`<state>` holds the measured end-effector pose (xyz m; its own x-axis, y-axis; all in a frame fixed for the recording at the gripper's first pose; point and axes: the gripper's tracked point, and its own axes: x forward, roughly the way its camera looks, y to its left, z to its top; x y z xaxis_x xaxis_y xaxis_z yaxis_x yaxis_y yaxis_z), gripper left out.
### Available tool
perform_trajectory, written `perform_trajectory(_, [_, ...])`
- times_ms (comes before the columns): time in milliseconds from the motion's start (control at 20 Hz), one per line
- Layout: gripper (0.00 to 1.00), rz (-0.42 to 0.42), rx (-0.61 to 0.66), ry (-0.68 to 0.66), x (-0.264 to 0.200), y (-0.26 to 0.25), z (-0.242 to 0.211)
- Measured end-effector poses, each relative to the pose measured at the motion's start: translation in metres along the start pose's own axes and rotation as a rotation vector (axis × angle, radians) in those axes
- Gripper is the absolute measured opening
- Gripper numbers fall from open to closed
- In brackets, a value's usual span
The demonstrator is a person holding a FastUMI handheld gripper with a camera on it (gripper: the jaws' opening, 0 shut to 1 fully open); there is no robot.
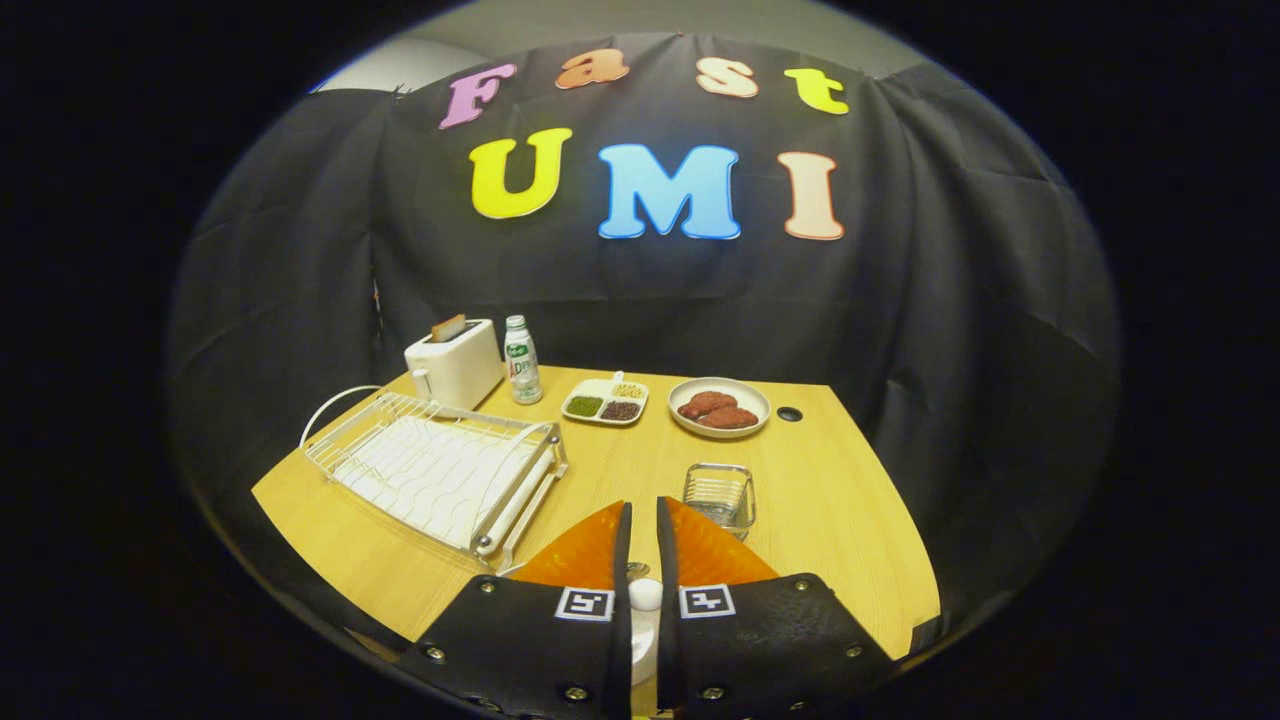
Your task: Take the plate from the dish rack, then take the spoon from the basket and place it into the plate.
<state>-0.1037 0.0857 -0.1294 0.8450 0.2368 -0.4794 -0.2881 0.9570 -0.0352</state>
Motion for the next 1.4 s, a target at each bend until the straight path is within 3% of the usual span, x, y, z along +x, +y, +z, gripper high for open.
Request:
perform_trajectory(850, [0.09,0.205,-0.118,0.163,0.043,0.086,-0.045])
perform_trajectory(1150, [0.13,0.21,-0.112,0.18,0.052,0.083,-0.045])
perform_trajectory(1400, [0.21,0.116,-0.041,0.147,0.049,0.046,-0.034])
